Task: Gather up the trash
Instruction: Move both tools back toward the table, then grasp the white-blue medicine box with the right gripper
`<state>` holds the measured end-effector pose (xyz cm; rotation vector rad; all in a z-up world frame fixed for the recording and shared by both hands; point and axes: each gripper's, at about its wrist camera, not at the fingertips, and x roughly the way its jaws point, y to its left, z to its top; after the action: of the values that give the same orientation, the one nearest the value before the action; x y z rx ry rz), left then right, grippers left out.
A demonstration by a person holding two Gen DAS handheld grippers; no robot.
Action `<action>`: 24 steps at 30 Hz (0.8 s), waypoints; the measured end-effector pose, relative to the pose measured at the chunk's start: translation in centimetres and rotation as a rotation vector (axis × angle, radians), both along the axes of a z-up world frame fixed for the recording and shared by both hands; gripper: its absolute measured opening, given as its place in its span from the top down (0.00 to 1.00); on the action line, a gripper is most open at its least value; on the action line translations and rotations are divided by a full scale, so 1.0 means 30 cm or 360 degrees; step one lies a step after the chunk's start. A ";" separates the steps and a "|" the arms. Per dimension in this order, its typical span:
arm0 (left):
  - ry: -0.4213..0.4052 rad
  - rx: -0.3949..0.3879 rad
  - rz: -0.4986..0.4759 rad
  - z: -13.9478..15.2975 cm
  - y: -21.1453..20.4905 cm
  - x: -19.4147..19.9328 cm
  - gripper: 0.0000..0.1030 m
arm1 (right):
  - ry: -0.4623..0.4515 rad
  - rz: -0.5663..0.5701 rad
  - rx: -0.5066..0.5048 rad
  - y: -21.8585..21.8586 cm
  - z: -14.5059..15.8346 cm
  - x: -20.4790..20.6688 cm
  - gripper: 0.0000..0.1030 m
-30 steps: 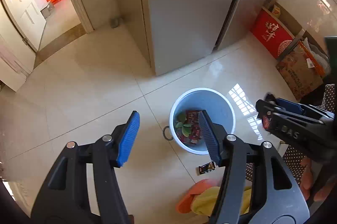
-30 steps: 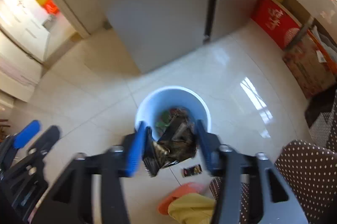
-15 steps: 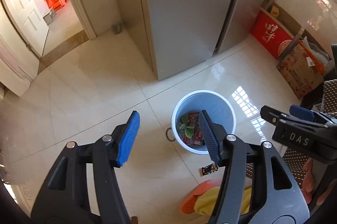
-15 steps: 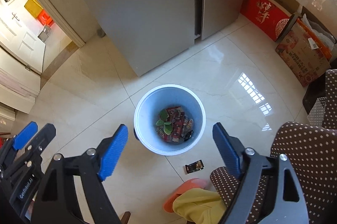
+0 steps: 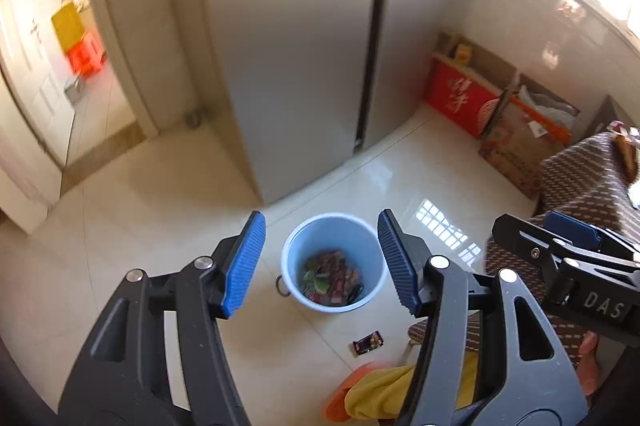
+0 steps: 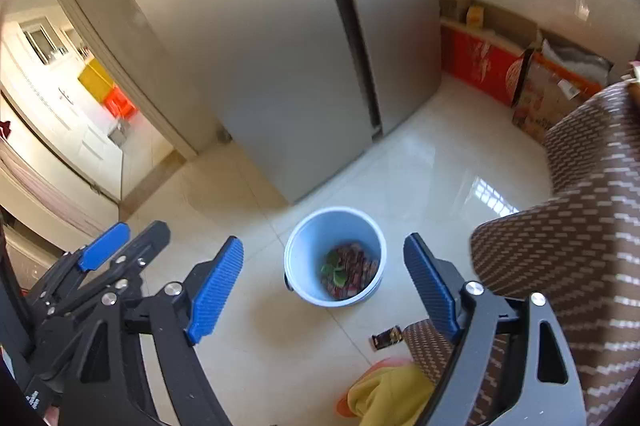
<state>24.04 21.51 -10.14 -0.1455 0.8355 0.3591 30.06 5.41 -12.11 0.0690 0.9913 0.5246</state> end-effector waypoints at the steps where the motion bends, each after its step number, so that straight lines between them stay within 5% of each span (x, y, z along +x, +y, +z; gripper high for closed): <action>1: -0.0028 0.0012 -0.0035 0.025 -0.038 -0.007 0.42 | -0.0032 0.0002 0.0017 -0.034 0.029 -0.014 0.21; 11: -0.0176 0.0052 -0.0365 0.160 -0.397 -0.016 0.35 | -0.0201 -0.0231 0.0073 -0.446 0.201 -0.129 0.21; 24: -0.0206 0.0045 -0.0778 0.204 -0.860 0.051 0.22 | -0.0392 -0.0754 -0.0276 -0.972 0.251 -0.216 0.15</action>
<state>25.58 -4.30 -4.03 0.0632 0.7104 -0.0974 23.57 -23.74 -4.58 0.0793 0.7415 0.0102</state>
